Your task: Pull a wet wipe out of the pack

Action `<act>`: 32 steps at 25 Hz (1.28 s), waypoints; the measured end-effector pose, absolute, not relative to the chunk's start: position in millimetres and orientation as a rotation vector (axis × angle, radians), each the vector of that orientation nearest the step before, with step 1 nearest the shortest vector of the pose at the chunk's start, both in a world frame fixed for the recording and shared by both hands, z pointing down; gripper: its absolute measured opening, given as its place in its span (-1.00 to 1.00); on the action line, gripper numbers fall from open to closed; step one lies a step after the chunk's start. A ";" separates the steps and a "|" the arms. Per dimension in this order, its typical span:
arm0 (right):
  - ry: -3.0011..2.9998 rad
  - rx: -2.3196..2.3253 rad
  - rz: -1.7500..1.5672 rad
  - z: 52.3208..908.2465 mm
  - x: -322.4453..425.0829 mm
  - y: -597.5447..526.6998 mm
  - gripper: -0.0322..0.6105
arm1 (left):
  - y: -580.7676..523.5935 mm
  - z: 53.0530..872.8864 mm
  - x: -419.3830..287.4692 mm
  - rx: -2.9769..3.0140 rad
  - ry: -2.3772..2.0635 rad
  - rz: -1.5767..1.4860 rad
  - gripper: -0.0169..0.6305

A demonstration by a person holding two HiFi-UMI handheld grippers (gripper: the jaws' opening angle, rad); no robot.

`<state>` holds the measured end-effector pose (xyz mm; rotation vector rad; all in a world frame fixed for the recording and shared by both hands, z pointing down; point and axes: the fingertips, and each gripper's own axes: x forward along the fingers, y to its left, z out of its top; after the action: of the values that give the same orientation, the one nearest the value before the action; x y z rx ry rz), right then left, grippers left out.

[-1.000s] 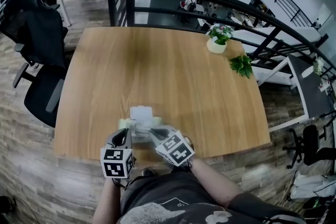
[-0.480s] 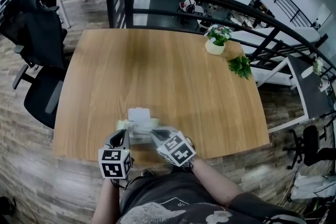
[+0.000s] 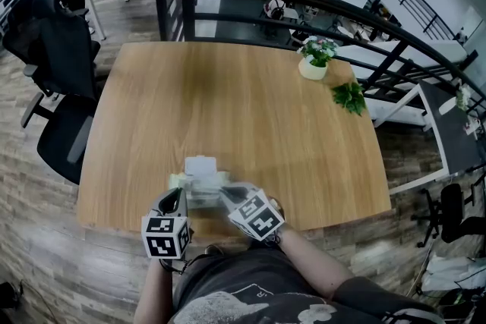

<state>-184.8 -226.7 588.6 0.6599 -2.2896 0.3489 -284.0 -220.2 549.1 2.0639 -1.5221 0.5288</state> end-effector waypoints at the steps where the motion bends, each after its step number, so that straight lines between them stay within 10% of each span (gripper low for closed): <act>1: -2.287 0.661 0.349 588.6 -184.4 -226.9 -0.79 | -219.8 549.2 -284.7 2.062 -1.523 0.530 -0.90; 32: -2.312 0.693 0.358 577.0 -135.8 -231.3 -0.79 | -212.0 546.0 -261.0 2.028 -1.581 0.558 -0.89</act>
<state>-135.8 -231.3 577.0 0.6929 -2.3125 0.3575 -261.0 -212.0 546.0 2.0277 -1.5809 0.5582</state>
